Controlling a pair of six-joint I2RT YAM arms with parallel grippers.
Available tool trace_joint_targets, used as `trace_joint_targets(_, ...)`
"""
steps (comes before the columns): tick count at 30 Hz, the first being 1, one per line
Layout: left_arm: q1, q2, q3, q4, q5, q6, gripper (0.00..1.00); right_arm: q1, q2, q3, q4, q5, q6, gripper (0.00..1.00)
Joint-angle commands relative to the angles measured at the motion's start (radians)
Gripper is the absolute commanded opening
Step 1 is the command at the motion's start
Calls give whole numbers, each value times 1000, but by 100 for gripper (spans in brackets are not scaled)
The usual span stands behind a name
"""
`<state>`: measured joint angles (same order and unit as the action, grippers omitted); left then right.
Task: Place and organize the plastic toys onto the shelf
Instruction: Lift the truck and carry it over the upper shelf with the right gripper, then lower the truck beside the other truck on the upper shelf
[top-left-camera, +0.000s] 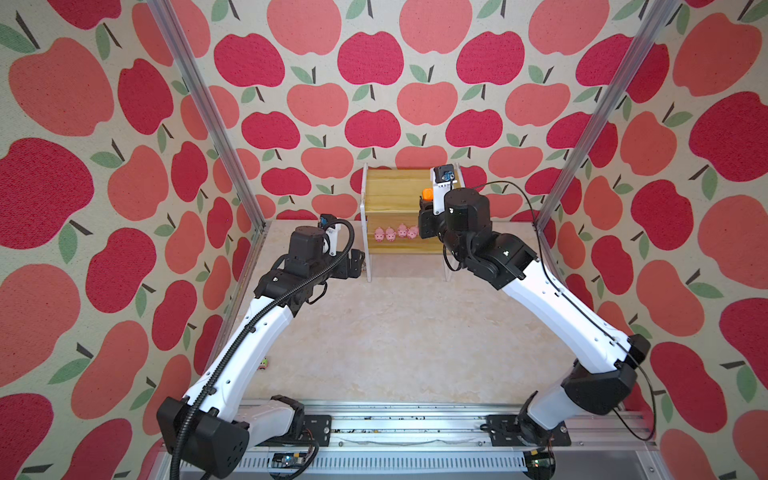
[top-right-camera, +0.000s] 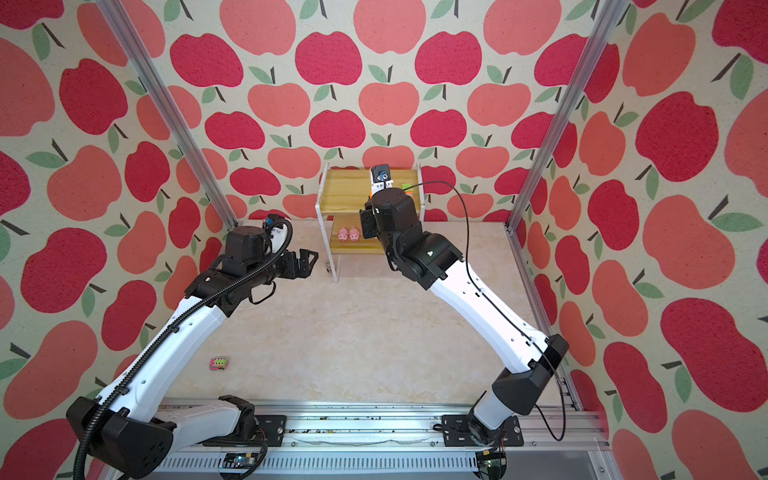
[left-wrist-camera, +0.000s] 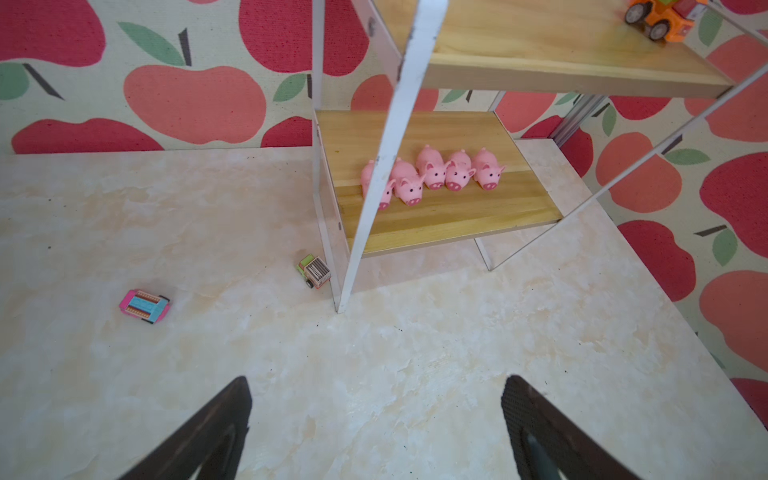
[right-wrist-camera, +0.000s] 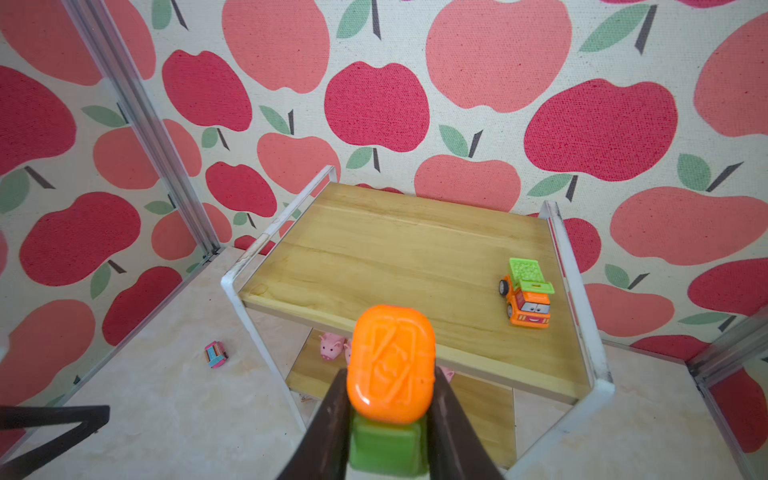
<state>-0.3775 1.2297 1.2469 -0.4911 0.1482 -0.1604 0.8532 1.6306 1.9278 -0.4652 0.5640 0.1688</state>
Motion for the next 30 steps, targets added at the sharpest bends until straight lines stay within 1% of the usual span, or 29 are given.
trace_joint_targets(1, -13, 35, -9, -48, 29, 77, 97, -43, 79, 70, -85, -10, -19, 19)
trace_joint_targets(3, -17, 37, -37, -23, 60, 81, 97, -76, 115, 111, -98, -40, -7, 19)
trace_joint_targets(6, -18, 40, -59, -6, 86, 78, 97, -109, 153, 147, -104, -43, -2, 19)
trace_joint_targets(7, -18, 43, -65, 0, 92, 75, 97, -120, 165, 162, -110, -78, 2, 19)
trace_joint_targets(8, -18, 45, -67, 4, 99, 72, 97, -131, 175, 174, -115, -88, 6, 19)
trace_joint_targets(13, -17, 62, -76, 23, 139, 54, 97, -167, 223, 226, -126, -110, 23, 19)
trace_joint_targets(30, -9, 56, -97, 51, 175, 36, 97, -195, 394, 439, -186, -113, 51, 20)
